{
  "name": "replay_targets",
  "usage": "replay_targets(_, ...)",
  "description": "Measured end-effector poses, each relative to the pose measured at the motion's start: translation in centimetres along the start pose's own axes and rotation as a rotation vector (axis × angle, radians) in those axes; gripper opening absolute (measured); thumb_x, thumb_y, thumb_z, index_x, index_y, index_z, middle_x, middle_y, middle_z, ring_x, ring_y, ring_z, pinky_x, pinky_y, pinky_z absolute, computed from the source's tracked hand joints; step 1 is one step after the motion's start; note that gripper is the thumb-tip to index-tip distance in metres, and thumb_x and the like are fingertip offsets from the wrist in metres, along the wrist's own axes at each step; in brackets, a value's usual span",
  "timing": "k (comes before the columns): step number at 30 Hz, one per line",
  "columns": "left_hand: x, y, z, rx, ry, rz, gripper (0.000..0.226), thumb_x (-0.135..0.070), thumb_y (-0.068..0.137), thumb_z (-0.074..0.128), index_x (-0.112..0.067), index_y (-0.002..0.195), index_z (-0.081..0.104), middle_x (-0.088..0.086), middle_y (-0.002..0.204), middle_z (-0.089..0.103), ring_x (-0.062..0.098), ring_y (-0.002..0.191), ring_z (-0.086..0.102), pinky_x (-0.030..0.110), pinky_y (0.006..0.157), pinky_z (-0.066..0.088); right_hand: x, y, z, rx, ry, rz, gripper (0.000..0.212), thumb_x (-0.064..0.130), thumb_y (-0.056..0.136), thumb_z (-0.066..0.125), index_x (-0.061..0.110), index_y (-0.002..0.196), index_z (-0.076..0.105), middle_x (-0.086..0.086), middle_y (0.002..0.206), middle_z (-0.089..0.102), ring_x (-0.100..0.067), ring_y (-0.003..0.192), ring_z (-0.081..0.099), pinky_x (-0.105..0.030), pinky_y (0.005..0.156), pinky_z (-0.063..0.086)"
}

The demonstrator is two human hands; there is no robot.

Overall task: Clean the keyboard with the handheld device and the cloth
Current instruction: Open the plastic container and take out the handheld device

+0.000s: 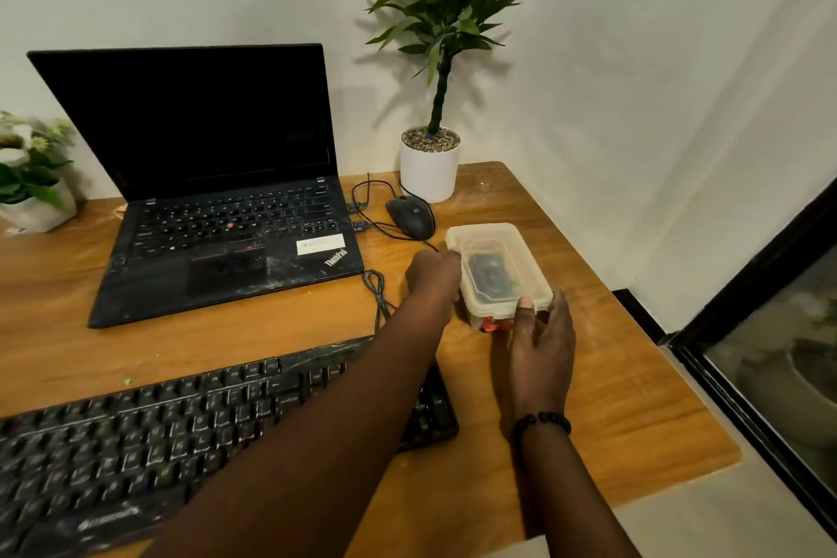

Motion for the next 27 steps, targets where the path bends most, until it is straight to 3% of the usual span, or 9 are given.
replay_targets(4,0.5,-2.0,-0.7,-0.018,0.027,0.067,0.020,-0.028,0.090,0.065,-0.014,0.077,0.059,0.017,0.094,0.071,0.036,0.090,0.070,0.052,0.078,0.061,0.1,-0.2,-0.1,-0.011,0.037,-0.042,0.055,0.045,0.096,0.045,0.026,0.146,0.032,0.002,0.148,0.041,-0.018,0.135,0.037,-0.042,0.108,0.039)
replay_targets(7,-1.2,-3.8,-1.6,-0.039,0.174,0.189,0.018,-0.021,0.092,0.064,-0.006,0.084,0.064,0.013,0.094,0.069,0.032,0.089,0.064,0.033,0.063,0.047,0.4,-0.5,0.0,-0.001,0.008,-0.071,0.052,0.045,0.096,0.046,0.031,0.144,0.033,0.003,0.145,0.043,-0.017,0.133,0.038,-0.047,0.105,0.041)
replay_targets(9,-1.8,-4.3,-1.8,-0.036,0.282,0.256,0.019,-0.020,0.094,0.063,-0.002,0.096,0.069,0.010,0.098,0.069,0.027,0.091,0.061,0.031,0.060,0.036,0.7,-0.5,-0.1,0.004,-0.004,-0.083,0.052,0.045,0.095,0.047,0.032,0.144,0.033,0.002,0.143,0.044,-0.018,0.132,0.038,-0.048,0.106,0.039)
replay_targets(13,-2.9,-5.5,-2.3,-0.073,0.276,0.320,0.034,-0.026,0.093,0.065,-0.014,0.125,0.069,0.007,0.123,0.068,0.026,0.112,0.062,0.036,0.091,0.051,1.9,-0.8,-0.5,-0.016,-0.034,-0.192,0.052,0.042,0.096,0.048,0.030,0.144,0.033,0.003,0.144,0.045,-0.017,0.134,0.038,-0.043,0.110,0.025)
replay_targets(15,-3.5,-6.1,-2.2,-0.062,0.244,0.345,0.041,-0.026,0.094,0.067,-0.012,0.133,0.064,0.008,0.123,0.069,0.025,0.114,0.064,0.038,0.096,0.052,2.0,-0.8,-0.7,-0.033,-0.010,-0.187,0.051,0.042,0.096,0.048,0.030,0.144,0.034,0.003,0.144,0.044,-0.017,0.134,0.037,-0.043,0.110,0.024)
replay_targets(18,-4.1,-7.2,-1.9,-0.007,0.169,0.383,0.044,-0.022,0.094,0.069,-0.008,0.135,0.061,0.009,0.117,0.071,0.023,0.107,0.066,0.038,0.095,0.054,1.6,-1.1,-2.2,-0.093,0.170,-0.113,0.047,0.039,0.095,0.050,0.033,0.140,0.040,0.004,0.141,0.046,-0.014,0.131,0.038,-0.045,0.109,0.035)
replay_targets(22,-4.6,-8.9,-0.6,0.065,0.169,0.449,0.035,-0.019,0.094,0.069,-0.010,0.128,0.067,0.008,0.108,0.074,0.023,0.099,0.069,0.037,0.090,0.056,2.0,-1.9,-4.8,-0.159,0.524,-0.025,0.045,0.023,0.094,0.058,0.025,0.138,0.046,0.008,0.137,0.051,-0.004,0.123,0.048,-0.014,0.095,0.046)
replay_targets(25,-4.6,-10.5,1.0,0.139,0.141,0.488,0.032,-0.016,0.094,0.068,-0.008,0.125,0.069,0.010,0.104,0.075,0.025,0.096,0.070,0.039,0.087,0.058,1.8,-1.7,-5.0,-0.127,0.955,0.164,0.047,0.022,0.091,0.064,0.021,0.135,0.048,0.001,0.129,0.061,-0.014,0.115,0.061,-0.028,0.088,0.054)
replay_targets(27,-5.0,-12.3,2.4,0.244,0.158,0.548,0.034,-0.017,0.097,0.065,-0.009,0.129,0.066,0.010,0.104,0.073,0.020,0.089,0.068,0.027,0.078,0.058,2.6,-1.7,-5.3,-0.114,1.046,0.192,0.043,0.025,0.089,0.066,0.018,0.130,0.054,0.000,0.120,0.067,-0.018,0.108,0.065,-0.033,0.085,0.055)
Point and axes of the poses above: each hand's wrist, its own y-axis towards the middle knuckle, its own z-axis out of the palm, x = y × z, the point moved 9 cm from there along y, towards the middle knuckle
